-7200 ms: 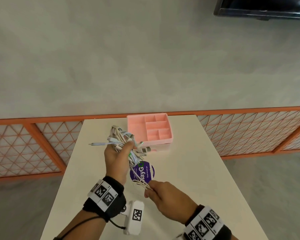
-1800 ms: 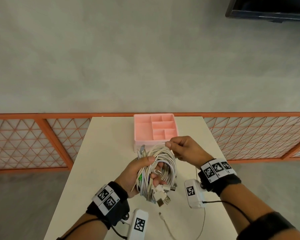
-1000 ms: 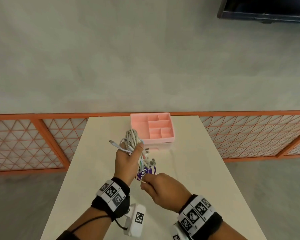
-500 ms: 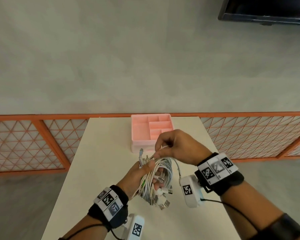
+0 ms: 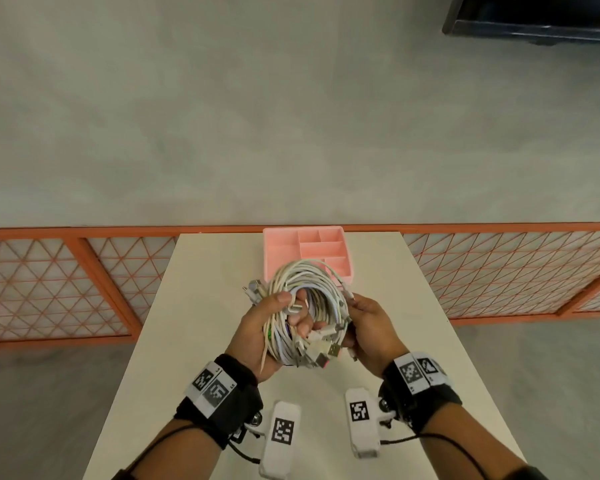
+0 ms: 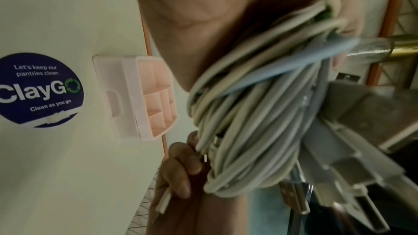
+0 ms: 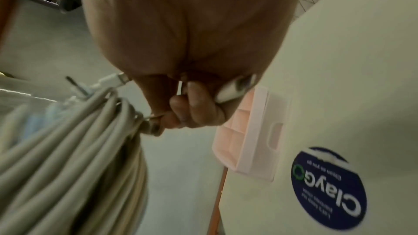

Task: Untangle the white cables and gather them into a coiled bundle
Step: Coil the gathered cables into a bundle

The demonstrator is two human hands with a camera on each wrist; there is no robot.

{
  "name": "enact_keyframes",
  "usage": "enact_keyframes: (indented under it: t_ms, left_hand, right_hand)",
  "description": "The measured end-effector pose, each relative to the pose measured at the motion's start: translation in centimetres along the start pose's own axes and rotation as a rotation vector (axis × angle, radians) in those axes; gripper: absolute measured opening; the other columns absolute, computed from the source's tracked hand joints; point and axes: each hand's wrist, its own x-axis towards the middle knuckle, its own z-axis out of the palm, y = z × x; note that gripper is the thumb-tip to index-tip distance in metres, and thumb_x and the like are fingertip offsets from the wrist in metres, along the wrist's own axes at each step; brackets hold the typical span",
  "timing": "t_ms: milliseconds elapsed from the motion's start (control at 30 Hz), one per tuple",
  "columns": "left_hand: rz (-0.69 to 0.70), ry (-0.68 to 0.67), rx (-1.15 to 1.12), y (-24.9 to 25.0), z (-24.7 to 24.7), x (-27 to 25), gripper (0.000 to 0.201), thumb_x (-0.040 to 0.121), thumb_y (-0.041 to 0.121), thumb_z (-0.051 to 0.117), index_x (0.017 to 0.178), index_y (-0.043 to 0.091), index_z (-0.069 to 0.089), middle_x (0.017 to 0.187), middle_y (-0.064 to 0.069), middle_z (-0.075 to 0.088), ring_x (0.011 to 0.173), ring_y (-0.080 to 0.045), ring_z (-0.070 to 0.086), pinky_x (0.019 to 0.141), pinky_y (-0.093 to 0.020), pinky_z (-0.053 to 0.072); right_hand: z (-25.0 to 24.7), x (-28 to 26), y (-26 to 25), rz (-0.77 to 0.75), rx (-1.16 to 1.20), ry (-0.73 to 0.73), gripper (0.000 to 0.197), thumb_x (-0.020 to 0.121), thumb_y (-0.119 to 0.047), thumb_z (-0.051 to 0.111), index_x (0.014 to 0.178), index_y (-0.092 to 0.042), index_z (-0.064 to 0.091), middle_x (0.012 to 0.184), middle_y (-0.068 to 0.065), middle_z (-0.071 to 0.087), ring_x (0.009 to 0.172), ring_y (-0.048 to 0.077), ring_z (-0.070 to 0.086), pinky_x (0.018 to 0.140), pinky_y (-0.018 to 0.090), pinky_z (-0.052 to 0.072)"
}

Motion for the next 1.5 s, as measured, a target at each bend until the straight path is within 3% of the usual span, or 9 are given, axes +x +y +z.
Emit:
enact_keyframes:
  t_ms: [100, 200, 567, 767, 933, 1133, 1300, 1433, 1500]
  left_hand:
    - [0.029, 0.025, -0.053, 0.1, 0.2, 0.3, 0.044, 0.064, 0.028, 0.088, 0.09, 0.004, 0.062, 0.06, -0.003, 0.046, 0.054, -0.02, 0.051, 0.083, -0.039, 0.055]
    - [0.08, 0.053, -0.067, 0.0, 0.5, 0.5, 0.047, 0.066, 0.028, 0.086, 0.092, 0.005, 0.054, 0.061, -0.003, 0.045, 0.053, -0.019, 0.05, 0.09, -0.04, 0.055]
    - [-0.006, 0.121, 0.033, -0.5, -0.8, 0.5, 0.051, 0.06, 0.031, 0.089, 0.094, 0.003, 0.064, 0.068, -0.011, 0.058, 0.068, -0.025, 0.063, 0.077, -0.038, 0.058]
    - [0.062, 0.327, 0.335, -1.6, -2.0, 0.8, 0.047, 0.076, 0.023, 0.075, 0.113, -0.005, 0.068, 0.104, -0.025, 0.072, 0.098, -0.038, 0.07, 0.086, -0.046, 0.056]
    - [0.022, 0.474, 0.46, -2.4, -3.1, 1.0, 0.038, 0.076, 0.018, 0.073, 0.104, -0.007, 0.071, 0.103, -0.027, 0.073, 0.099, -0.04, 0.071, 0.087, -0.048, 0.057]
    - [-0.417, 0.519, 0.444, -2.6, -3.2, 0.3, 0.032, 0.087, 0.027, 0.072, 0.109, 0.004, 0.073, 0.103, -0.025, 0.073, 0.092, -0.043, 0.071, 0.072, -0.055, 0.059]
    - [-0.418, 0.615, 0.453, -3.6, -4.6, -0.3, 0.03, 0.087, 0.015, 0.069, 0.11, -0.004, 0.07, 0.098, -0.03, 0.072, 0.084, -0.048, 0.071, 0.068, -0.059, 0.057]
    - [-0.392, 0.668, 0.394, -4.2, -5.8, -1.0, 0.027, 0.087, 0.011, 0.067, 0.11, -0.002, 0.068, 0.099, -0.029, 0.073, 0.089, -0.049, 0.071, 0.072, -0.063, 0.057]
    - [-0.355, 0.691, 0.366, -4.5, -6.1, -1.2, 0.027, 0.086, 0.01, 0.067, 0.11, -0.003, 0.069, 0.099, -0.029, 0.073, 0.091, -0.048, 0.071, 0.076, -0.065, 0.056]
  right_hand:
    - [1.3, -0.3, 0.2, 0.097, 0.286, -0.061, 0.046, 0.103, -0.036, 0.042, 0.118, 0.001, 0.065, 0.098, 0.023, 0.071, 0.084, 0.034, 0.07, 0.077, 0.041, 0.058]
    - [2.3, -0.8, 0.0, 0.161, 0.4, -0.14, 0.074, 0.099, -0.063, 0.027, 0.137, -0.006, 0.055, 0.134, 0.023, 0.059, 0.127, 0.035, 0.055, 0.11, 0.05, 0.038]
    - [2.6, -1.0, 0.5, 0.133, 0.407, -0.235, 0.033, 0.094, -0.028, 0.053, 0.106, -0.001, 0.068, 0.089, 0.012, 0.063, 0.088, 0.026, 0.063, 0.088, 0.041, 0.051]
    - [2.1, -0.7, 2.0, 0.167, 0.387, -0.046, 0.03, 0.078, -0.007, 0.06, 0.102, 0.011, 0.065, 0.096, 0.027, 0.068, 0.095, 0.041, 0.063, 0.101, 0.063, 0.043]
    - [1.9, -0.7, 2.1, 0.095, 0.253, 0.093, 0.015, 0.078, 0.01, 0.054, 0.084, 0.01, 0.068, 0.082, 0.024, 0.071, 0.072, 0.031, 0.069, 0.07, 0.04, 0.057]
    - [2.8, -1.0, 5.1, 0.167, 0.297, 0.223, 0.016, 0.077, 0.007, 0.057, 0.089, 0.007, 0.067, 0.08, 0.021, 0.071, 0.067, 0.031, 0.069, 0.059, 0.035, 0.054]
    - [2.6, -1.6, 7.4, 0.329, 0.391, 0.149, 0.033, 0.091, -0.01, 0.052, 0.116, 0.006, 0.067, 0.113, 0.026, 0.069, 0.105, 0.041, 0.067, 0.099, 0.051, 0.05]
    - [1.9, -1.3, 7.5, 0.39, 0.221, 0.069, 0.04, 0.099, -0.03, 0.046, 0.114, -0.002, 0.071, 0.106, 0.015, 0.072, 0.079, 0.026, 0.067, 0.06, 0.032, 0.048]
    - [1.8, -1.1, 7.6, 0.391, 0.1, 0.061, 0.04, 0.098, -0.037, 0.047, 0.114, -0.01, 0.072, 0.108, 0.008, 0.074, 0.093, 0.025, 0.069, 0.079, 0.037, 0.051]
